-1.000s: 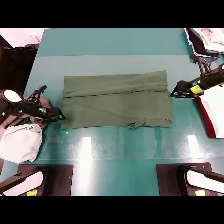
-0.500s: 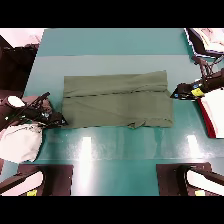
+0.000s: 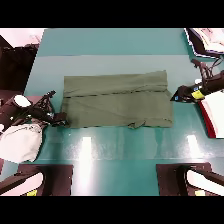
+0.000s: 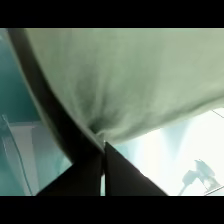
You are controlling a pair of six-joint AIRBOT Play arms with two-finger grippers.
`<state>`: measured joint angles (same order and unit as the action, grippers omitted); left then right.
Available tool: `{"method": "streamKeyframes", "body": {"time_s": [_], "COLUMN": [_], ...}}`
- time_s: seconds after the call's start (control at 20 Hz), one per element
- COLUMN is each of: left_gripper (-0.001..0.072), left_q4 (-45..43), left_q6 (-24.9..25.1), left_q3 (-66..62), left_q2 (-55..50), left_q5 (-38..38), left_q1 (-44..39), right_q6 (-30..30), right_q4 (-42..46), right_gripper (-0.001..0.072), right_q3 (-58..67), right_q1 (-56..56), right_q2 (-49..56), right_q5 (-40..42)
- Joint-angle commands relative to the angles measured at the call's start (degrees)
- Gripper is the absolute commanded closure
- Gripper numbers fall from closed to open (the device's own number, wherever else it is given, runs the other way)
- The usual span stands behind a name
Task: Fold the shirts.
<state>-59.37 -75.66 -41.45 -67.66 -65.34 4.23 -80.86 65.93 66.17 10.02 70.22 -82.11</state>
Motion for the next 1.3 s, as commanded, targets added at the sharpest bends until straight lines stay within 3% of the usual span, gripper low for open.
{"method": "streamKeyframes", "body": {"time_s": [0.0,0.25,0.35,0.45,0.9,0.95,1.05,1.1,1.15,1.25], "left_gripper": [0.0686,0.0686,0.0687,0.0686,0.0686,0.0685,0.0685,0.0686,0.0685,0.0686], "left_q4": [-1.0,-1.3,-1.3,-1.2,-1.2,-1.2,-1.2,-1.2,-1.2,-1.4], "left_q6": [0.0,0.1,0.2,0.3,0.7,0.7,0.7,0.7,0.7,0.7], "left_q3": [-2.9,-5.9,-5.9,-5.9,-5.9,-5.9,-5.9,-5.9,-5.9,-6.0], "left_q2": [0.1,0.1,0.1,0.1,0.1,0.1,0.1,0.1,0.1,0.6], "left_q5": [-2.4,-3.1,-3.3,-4.1,-5.9,-5.9,-6.0,-6.1,-6.1,-6.5], "left_q1": [-0.4,-0.4,-0.4,-0.4,-0.4,-0.4,-0.4,-0.4,-0.4,-0.4], "right_q6": [-0.1,1.9,4.2,5.5,5.4,5.0,5.1,5.1,5.6,6.5], "right_q4": [0.2,-0.1,-2.6,-5.8,-12.4,-12.3,-12.1,-12.2,-12.2,-11.6], "right_gripper": [0.0345,0.0343,0.0256,0.0252,0.0287,0.0303,0.0438,0.0545,0.0698,0.0697], "right_q3": [-7.7,-22.6,-26.9,-30.8,-35.1,-35.1,-35.1,-35.1,-35.0,-34.0], "right_q1": [3.4,13.7,16.9,18.7,10.6,10.4,10.4,10.4,10.4,10.4], "right_q2": [-2.0,-5.8,-6.2,-6.2,-6.3,-6.3,-6.3,-6.3,-6.3,-6.3], "right_q5": [0.4,2.9,3.0,4.5,22.3,23.1,23.7,23.5,23.0,20.7]}}
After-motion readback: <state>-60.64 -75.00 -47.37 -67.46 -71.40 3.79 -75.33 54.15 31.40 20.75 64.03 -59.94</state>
